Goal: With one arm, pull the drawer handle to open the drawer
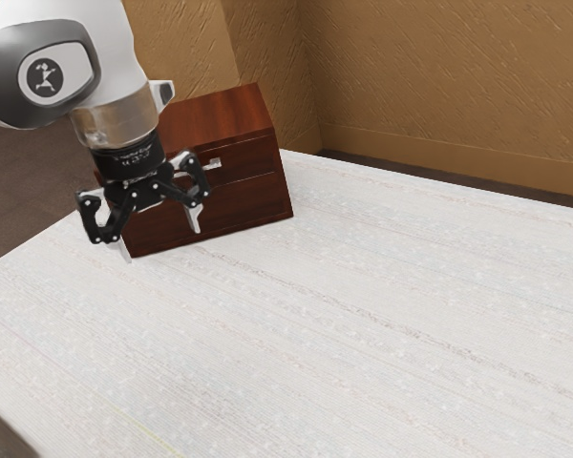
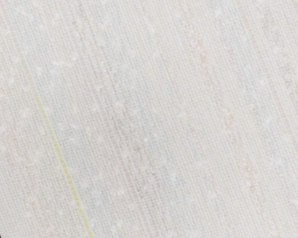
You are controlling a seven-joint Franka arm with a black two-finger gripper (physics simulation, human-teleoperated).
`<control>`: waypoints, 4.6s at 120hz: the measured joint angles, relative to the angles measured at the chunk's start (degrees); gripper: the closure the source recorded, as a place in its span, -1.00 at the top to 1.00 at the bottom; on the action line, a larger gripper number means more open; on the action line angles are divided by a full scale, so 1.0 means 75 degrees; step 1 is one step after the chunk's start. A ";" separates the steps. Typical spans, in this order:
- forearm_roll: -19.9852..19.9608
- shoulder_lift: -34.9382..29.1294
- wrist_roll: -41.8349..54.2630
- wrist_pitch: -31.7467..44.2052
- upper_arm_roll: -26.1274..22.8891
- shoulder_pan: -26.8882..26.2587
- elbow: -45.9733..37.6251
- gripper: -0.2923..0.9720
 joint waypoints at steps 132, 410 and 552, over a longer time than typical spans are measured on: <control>-0.0575 0.0737 -0.4496 0.2572 -0.2193 0.3755 -0.0043 0.54; 0.0629 0.4890 -0.6354 0.4035 -0.1983 0.4059 0.3605 0.54; 0.0573 0.4897 -0.7078 0.4487 -0.1983 0.4085 0.3352 -0.03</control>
